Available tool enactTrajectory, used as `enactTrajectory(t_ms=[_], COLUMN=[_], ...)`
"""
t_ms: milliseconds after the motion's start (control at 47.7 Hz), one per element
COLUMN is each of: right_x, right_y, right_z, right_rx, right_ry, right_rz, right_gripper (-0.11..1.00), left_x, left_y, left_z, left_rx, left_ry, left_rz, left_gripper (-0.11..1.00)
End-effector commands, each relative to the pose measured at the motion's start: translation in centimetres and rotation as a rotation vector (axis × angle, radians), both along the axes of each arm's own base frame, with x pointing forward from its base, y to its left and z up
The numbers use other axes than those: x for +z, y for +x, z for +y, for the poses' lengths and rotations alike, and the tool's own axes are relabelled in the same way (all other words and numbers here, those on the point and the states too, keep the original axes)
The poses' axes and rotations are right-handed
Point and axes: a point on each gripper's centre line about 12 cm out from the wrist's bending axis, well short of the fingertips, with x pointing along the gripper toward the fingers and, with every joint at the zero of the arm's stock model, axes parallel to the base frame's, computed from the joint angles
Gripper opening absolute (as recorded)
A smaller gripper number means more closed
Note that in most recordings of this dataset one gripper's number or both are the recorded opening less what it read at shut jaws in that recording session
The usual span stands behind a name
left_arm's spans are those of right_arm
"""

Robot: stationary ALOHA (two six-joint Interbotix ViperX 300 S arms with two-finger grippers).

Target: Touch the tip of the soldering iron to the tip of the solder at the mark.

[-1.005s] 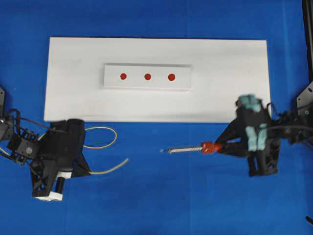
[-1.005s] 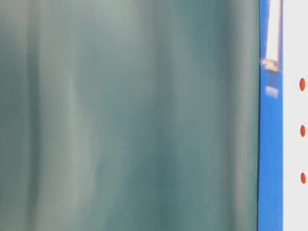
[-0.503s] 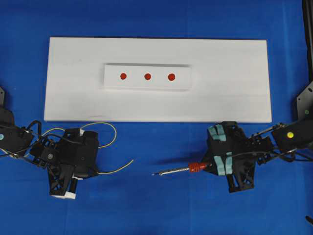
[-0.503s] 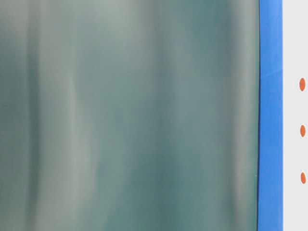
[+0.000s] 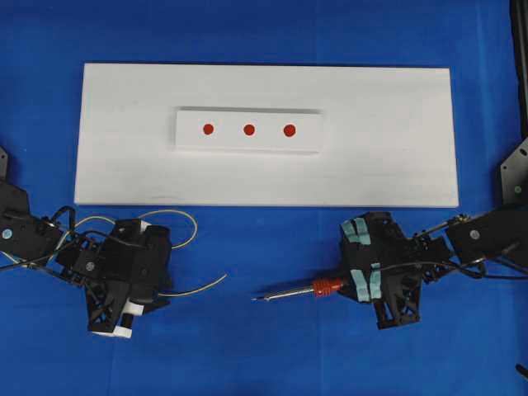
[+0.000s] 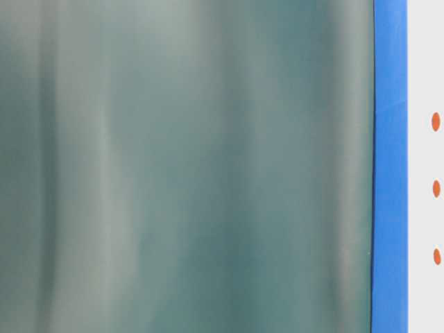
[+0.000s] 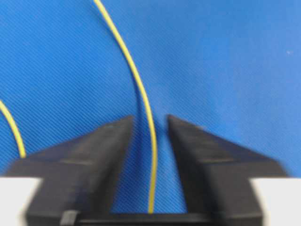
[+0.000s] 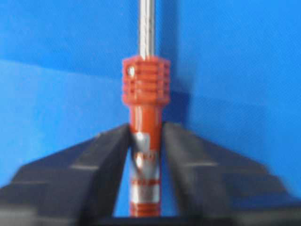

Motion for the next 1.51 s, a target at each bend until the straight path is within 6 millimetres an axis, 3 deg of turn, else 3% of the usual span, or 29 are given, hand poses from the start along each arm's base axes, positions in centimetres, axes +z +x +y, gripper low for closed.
enactTrajectory(t_ms=[0, 84, 168, 230, 335, 503, 712, 1026, 1173, 1487], right_x=[0.9, 1.2, 2.1, 3.3, 5.9, 10.2, 14.1, 17.0, 18.3, 18.3], right_y=[0.7, 0.8, 0.9, 0.8, 0.6, 0.1, -0.8, -3.3, -5.0, -8.2], right_z=[0.3, 0.4, 0.3, 0.3, 0.0, -1.0, -4.0, -9.1, -10.6, -12.9], right_rx=[0.001, 0.0, -0.002, -0.002, -0.006, -0.015, -0.046, -0.162, -0.203, -0.261], right_ry=[0.015, 0.016, 0.018, 0.016, 0.011, -0.005, -0.08, -0.157, -0.178, -0.25], right_rz=[-0.035, -0.04, -0.049, -0.056, -0.067, -0.108, -0.194, -0.307, -0.373, -0.438], right_gripper=[0.32, 0.58, 0.83, 0.93, 0.86, 0.87, 0.87, 0.86, 0.86, 0.86], left_x=[0.8, 1.2, 2.0, 3.1, 5.5, 9.2, 12.4, 15.3, 16.2, 16.9], left_y=[0.6, 0.6, 0.5, 0.4, -0.2, -1.5, -2.3, -2.8, -3.6, -6.2], left_z=[-0.2, -0.2, -0.3, -0.2, 0.1, 0.7, 2.4, 6.4, 8.0, 11.5], left_rx=[-0.001, 0.001, -0.002, -0.004, -0.006, -0.021, -0.011, 0.053, 0.068, 0.164], left_ry=[-0.012, -0.017, -0.019, -0.017, -0.017, -0.007, 0.002, 0.06, 0.104, 0.156], left_rz=[-0.028, -0.035, -0.043, -0.05, -0.055, -0.08, -0.163, -0.29, -0.346, -0.424], left_gripper=[0.41, 0.55, 0.61, 0.62, 0.62, 0.62, 0.62, 0.62, 0.62, 0.62])
